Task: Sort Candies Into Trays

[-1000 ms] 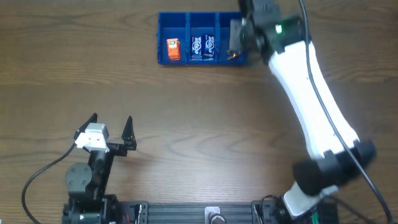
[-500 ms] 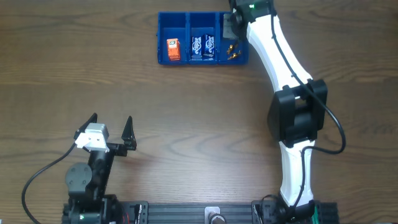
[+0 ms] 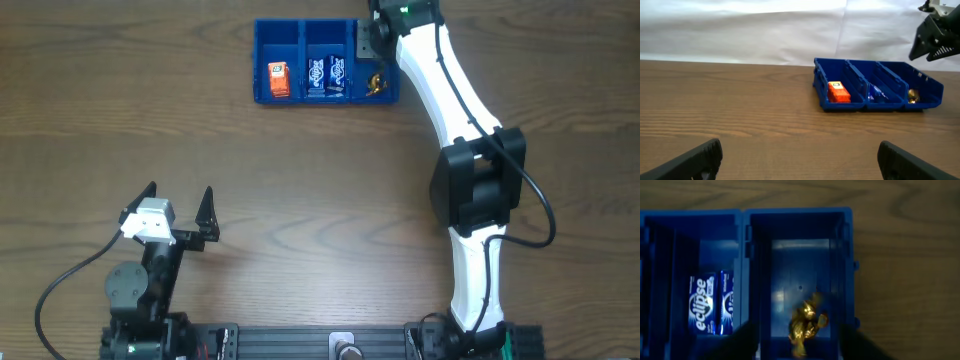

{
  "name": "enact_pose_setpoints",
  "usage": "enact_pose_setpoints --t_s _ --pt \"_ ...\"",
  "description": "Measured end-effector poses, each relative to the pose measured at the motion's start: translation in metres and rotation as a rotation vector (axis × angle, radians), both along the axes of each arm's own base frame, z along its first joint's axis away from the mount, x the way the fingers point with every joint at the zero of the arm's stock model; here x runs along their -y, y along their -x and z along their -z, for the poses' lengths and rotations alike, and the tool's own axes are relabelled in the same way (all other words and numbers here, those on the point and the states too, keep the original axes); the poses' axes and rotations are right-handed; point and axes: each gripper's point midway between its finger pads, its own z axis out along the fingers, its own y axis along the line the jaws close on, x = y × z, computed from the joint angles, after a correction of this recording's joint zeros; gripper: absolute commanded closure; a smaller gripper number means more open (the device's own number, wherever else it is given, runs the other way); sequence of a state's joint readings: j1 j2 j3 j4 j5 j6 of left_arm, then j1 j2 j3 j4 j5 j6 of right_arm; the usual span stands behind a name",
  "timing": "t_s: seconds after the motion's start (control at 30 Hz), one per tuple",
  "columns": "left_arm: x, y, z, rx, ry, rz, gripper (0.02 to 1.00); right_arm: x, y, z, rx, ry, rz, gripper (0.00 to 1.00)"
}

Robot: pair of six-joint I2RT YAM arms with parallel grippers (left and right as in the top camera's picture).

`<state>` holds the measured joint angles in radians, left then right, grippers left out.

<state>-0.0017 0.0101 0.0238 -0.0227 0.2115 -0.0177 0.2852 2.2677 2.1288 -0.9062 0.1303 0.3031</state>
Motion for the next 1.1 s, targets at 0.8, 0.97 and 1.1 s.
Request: enact_pose_setpoints --t_s 0.8,0.97,1.1 --pt "0.0 0.0 0.0 0.0 0.0 0.0 0.02 0.136 0.258 -0.217 0.592 0.001 0.17 0.003" --pt "0.0 0.0 0.0 -0.001 0.0 0.0 0.02 0.163 0.311 -0.169 0.701 -0.016 0.248 0.003" --pt "0.0 0.0 0.0 -0.001 0.0 0.0 0.02 0.157 0.34 -0.148 0.851 -0.064 0.215 0.003"
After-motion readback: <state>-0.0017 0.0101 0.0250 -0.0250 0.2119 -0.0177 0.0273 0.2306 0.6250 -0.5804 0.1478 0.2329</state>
